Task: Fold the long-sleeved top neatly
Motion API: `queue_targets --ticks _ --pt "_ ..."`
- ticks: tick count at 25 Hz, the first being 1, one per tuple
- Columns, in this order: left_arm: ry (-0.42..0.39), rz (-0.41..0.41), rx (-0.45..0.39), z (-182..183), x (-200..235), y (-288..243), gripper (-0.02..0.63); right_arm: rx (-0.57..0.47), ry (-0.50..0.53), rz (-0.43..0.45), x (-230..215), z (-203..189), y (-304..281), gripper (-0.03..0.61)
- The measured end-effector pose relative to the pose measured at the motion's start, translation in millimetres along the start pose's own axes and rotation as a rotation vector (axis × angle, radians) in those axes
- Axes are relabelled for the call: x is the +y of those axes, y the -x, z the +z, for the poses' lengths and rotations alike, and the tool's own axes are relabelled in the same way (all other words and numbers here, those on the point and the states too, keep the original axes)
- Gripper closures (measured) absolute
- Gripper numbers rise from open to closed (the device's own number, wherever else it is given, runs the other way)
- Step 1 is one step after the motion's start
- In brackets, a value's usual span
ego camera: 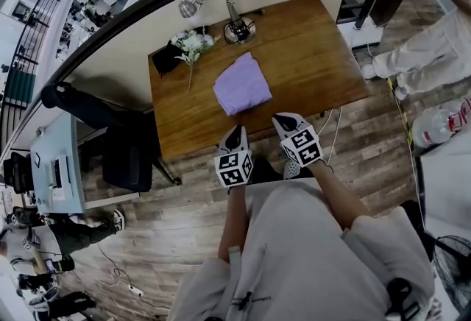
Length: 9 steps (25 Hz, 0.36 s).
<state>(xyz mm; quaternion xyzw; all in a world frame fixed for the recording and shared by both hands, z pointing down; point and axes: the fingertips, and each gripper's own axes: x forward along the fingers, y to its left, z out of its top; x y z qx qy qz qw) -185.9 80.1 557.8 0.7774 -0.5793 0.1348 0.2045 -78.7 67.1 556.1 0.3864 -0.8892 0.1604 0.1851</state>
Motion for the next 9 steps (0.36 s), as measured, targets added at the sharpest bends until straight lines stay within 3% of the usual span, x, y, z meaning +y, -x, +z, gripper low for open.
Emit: queue_targets --ticks 9 --pt "0.015 0.009 -0.005 3.7 7.8 -5.4 0.575 0.006 -0.005 0.005 -4.6 -0.8 -6.9 0.577"
